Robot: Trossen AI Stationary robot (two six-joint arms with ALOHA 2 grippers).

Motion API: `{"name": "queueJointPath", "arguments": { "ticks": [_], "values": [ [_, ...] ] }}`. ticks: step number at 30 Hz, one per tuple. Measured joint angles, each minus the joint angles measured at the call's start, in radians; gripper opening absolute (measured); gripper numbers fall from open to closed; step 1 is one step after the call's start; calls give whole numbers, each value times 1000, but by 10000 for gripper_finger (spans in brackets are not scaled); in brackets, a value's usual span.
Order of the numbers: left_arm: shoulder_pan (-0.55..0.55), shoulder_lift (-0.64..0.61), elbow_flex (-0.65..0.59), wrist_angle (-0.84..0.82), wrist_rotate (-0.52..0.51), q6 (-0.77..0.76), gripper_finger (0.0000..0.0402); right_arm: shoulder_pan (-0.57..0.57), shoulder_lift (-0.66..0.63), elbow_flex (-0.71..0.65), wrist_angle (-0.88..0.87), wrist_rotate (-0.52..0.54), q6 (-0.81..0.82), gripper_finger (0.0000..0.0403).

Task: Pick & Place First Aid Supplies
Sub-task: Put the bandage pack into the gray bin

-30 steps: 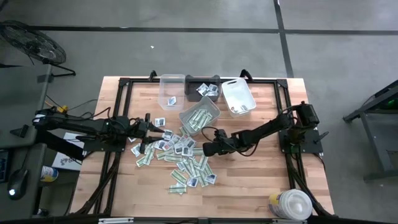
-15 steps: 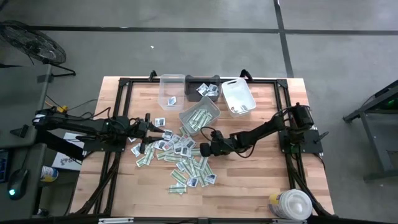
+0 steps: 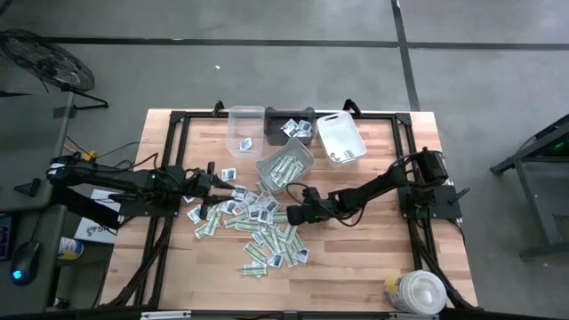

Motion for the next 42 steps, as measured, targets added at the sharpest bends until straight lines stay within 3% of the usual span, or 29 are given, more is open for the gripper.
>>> {"name": "queueJointPath", "arguments": {
  "ticks": [4, 15, 27, 42],
  "values": [
    [0, 0, 0, 0, 0, 0, 149, 0, 1, 0, -3, 20, -19, 5],
    [0, 0, 0, 0, 0, 0, 149, -1, -17, 11, -12, 6, -71, 1],
    [0, 0, 0, 0, 0, 0, 149, 27, -221, 25, -31, 38, -172, 0],
    [0, 0, 0, 0, 0, 0, 149, 13, -344, 25, -49, 89, -295, 0]
  ]
}}
